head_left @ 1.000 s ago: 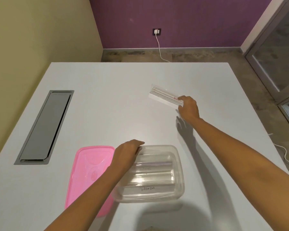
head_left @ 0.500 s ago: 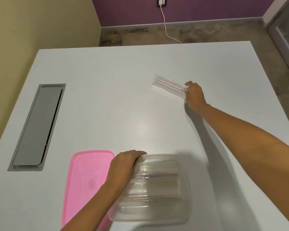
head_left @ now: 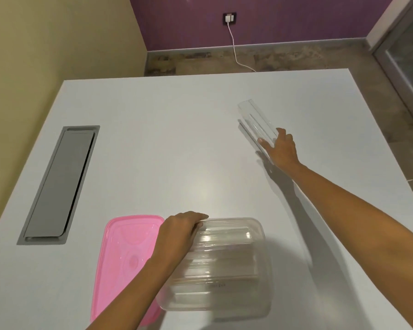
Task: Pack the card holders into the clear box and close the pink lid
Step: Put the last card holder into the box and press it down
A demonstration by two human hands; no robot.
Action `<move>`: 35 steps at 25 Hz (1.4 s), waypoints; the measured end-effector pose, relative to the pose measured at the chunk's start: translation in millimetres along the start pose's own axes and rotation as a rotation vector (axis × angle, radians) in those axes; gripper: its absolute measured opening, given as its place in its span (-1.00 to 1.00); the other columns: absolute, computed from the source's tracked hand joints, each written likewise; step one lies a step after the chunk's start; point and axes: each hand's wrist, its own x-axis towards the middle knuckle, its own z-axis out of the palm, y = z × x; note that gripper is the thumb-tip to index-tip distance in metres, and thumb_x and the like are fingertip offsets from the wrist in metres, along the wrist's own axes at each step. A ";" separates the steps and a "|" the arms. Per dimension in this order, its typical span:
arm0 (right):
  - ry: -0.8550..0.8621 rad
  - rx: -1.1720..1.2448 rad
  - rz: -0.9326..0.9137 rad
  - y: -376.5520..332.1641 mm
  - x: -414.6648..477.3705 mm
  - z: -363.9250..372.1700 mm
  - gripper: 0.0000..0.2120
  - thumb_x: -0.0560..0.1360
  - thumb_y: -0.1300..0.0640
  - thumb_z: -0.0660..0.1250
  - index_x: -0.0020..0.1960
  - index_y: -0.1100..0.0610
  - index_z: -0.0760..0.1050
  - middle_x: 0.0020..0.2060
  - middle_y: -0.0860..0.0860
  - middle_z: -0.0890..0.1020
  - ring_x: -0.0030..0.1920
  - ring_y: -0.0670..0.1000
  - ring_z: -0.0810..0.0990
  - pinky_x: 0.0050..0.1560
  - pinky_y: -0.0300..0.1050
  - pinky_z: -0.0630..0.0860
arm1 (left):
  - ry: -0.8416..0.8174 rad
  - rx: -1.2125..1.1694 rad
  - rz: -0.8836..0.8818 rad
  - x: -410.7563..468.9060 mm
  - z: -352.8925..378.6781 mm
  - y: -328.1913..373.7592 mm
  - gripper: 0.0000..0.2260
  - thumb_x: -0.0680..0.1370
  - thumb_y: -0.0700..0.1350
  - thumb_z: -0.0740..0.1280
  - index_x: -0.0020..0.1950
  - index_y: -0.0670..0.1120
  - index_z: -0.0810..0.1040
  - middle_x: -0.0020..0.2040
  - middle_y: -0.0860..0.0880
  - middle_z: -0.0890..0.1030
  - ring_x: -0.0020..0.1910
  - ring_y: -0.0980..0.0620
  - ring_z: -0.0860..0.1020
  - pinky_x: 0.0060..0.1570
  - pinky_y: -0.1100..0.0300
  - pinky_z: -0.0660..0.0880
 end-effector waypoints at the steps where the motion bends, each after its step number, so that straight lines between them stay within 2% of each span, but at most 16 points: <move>1: -0.008 0.046 0.014 1.2 -8.1 -3.6 -0.27 0.47 -0.20 0.32 0.44 0.18 0.13 0.31 0.27 0.35 0.30 0.26 0.37 0.31 0.15 0.35 | 0.021 0.006 0.000 -1.9 -1.8 -0.9 -0.76 0.57 -0.09 0.27 0.21 0.11 0.57 0.14 0.15 0.65 0.08 0.07 0.61 -0.04 0.21 0.49; 4: -0.017 0.239 0.074 7.4 -32.8 -9.7 -0.29 0.43 -0.20 0.37 0.38 0.15 0.21 0.26 0.24 0.44 0.23 0.21 0.48 0.18 0.03 0.46 | 0.083 0.011 0.000 -11.6 -6.7 -5.4 -0.76 0.54 -0.16 0.31 0.16 0.05 0.61 0.11 0.11 0.67 0.04 0.03 0.62 -0.07 0.18 0.50; 7: -0.032 0.491 0.193 10.2 -65.9 -10.2 -0.36 0.43 -0.25 0.33 0.35 0.11 0.30 0.20 0.13 0.56 0.13 0.11 0.58 0.13 0.09 0.56 | 0.155 0.024 -0.026 -24.6 -10.0 -11.0 -0.73 0.51 -0.24 0.32 0.14 0.02 0.62 0.09 0.08 0.67 0.03 -0.02 0.62 -0.08 0.15 0.51; 10: -0.031 0.636 0.173 14.9 -106.8 -7.3 -0.47 0.46 -0.24 0.30 0.26 0.09 0.40 0.09 0.00 0.61 0.04 -0.04 0.58 -0.07 -0.11 0.52 | 0.214 0.038 -0.065 -38.1 -11.2 -16.8 -0.67 0.47 -0.31 0.32 0.19 -0.04 0.59 0.13 0.00 0.66 0.06 -0.06 0.61 -0.02 0.11 0.53; 13: -0.041 0.663 0.108 19.1 -143.1 -5.1 -0.57 0.49 -0.20 0.29 0.23 0.04 0.47 0.09 -0.04 0.61 0.06 -0.08 0.60 -0.03 -0.17 0.45 | 0.249 0.031 -0.136 -52.0 -11.4 -22.9 -0.62 0.49 -0.29 0.30 0.30 -0.07 0.50 0.25 -0.05 0.57 0.18 -0.09 0.55 0.06 0.05 0.53; 16: -0.033 0.733 0.056 16.1 -172.5 -13.6 -0.71 0.53 -0.09 0.28 0.20 -0.01 0.51 0.11 -0.03 0.62 0.07 -0.08 0.61 -0.02 -0.17 0.47 | 0.275 -0.054 -0.230 -67.3 -11.5 -26.3 -0.62 0.54 -0.22 0.27 0.36 -0.05 0.42 0.31 -0.04 0.49 0.24 -0.06 0.49 0.01 0.05 0.53; 19: -0.071 0.770 -0.046 12.8 -196.8 -27.4 -0.68 0.54 0.01 0.31 0.27 0.02 0.48 0.16 0.00 0.57 0.10 -0.02 0.61 0.08 -0.14 0.53 | 0.249 -0.176 -0.342 -79.6 -8.9 -31.3 -0.62 0.58 -0.12 0.23 0.40 -0.04 0.35 0.35 -0.04 0.46 0.23 -0.06 0.51 0.07 -0.01 0.51; 21: -0.128 0.728 -0.111 9.5 -211.9 -34.8 -0.62 0.51 0.09 0.36 0.32 0.01 0.45 0.15 -0.05 0.53 0.12 -0.07 0.58 0.07 -0.22 0.53 | 0.199 -0.255 -0.403 -85.9 -6.6 -33.7 -0.60 0.59 -0.07 0.22 0.43 -0.06 0.33 0.34 -0.06 0.49 0.19 -0.10 0.56 0.16 -0.06 0.50; 23: -0.182 0.574 -0.206 4.6 -227.9 -36.5 -0.57 0.47 0.13 0.41 0.32 0.00 0.45 0.11 -0.12 0.52 0.13 -0.17 0.52 0.07 -0.33 0.44 | 0.177 -0.307 -0.434 -91.1 -5.5 -33.1 -0.61 0.59 -0.06 0.23 0.41 -0.08 0.37 0.28 -0.08 0.56 0.13 -0.11 0.60 0.15 -0.03 0.50; 26: -0.256 0.277 -0.398 1.2 -255.5 -24.9 -0.53 0.42 0.14 0.46 0.30 -0.01 0.46 0.09 -0.09 0.51 0.10 -0.15 0.50 0.07 -0.36 0.35 | 0.197 -0.389 -0.416 -100.4 -7.5 -31.2 -0.70 0.60 -0.06 0.21 0.32 -0.05 0.50 0.14 -0.07 0.66 -0.11 -0.05 0.63 -0.09 0.10 0.53; 28: -0.299 0.107 -0.473 4.9 -273.0 -11.9 -0.49 0.41 0.09 0.46 0.33 -0.04 0.43 0.10 -0.15 0.47 0.10 -0.16 0.48 0.06 -0.39 0.33 | 0.189 -0.464 -0.400 -105.1 -8.4 -34.1 -0.72 0.60 -0.08 0.20 0.29 -0.03 0.53 0.13 -0.07 0.67 -0.24 0.04 0.59 -0.16 0.11 0.56; 30: -0.326 -0.032 -0.500 11.5 -285.7 1.3 -0.47 0.43 0.05 0.43 0.36 -0.05 0.37 0.10 -0.20 0.42 0.07 -0.17 0.45 0.04 -0.33 0.36 | 0.173 -0.525 -0.408 -106.3 -7.9 -38.1 -0.72 0.60 -0.09 0.21 0.30 -0.03 0.52 0.16 -0.08 0.65 -0.23 0.07 0.56 -0.23 0.22 0.54; 33: -0.383 -0.174 -0.513 15.2 -295.5 16.7 -0.46 0.45 0.05 0.40 0.39 -0.05 0.33 0.13 -0.17 0.42 0.04 -0.12 0.45 0.04 -0.21 0.44 | 0.166 -0.582 -0.431 -105.8 -7.5 -41.6 -0.71 0.60 -0.10 0.22 0.31 -0.04 0.51 0.19 -0.09 0.63 -0.25 0.10 0.56 -0.42 0.45 0.46; 35: -0.420 -0.243 -0.488 13.9 -296.7 24.9 -0.46 0.46 0.06 0.40 0.40 -0.02 0.32 0.19 -0.12 0.42 0.12 -0.06 0.47 0.09 -0.15 0.46 | 0.164 -0.604 -0.437 -105.5 -6.9 -42.3 -0.71 0.60 -0.10 0.23 0.31 -0.03 0.51 0.18 -0.09 0.63 -0.28 0.16 0.55 -0.48 0.46 0.48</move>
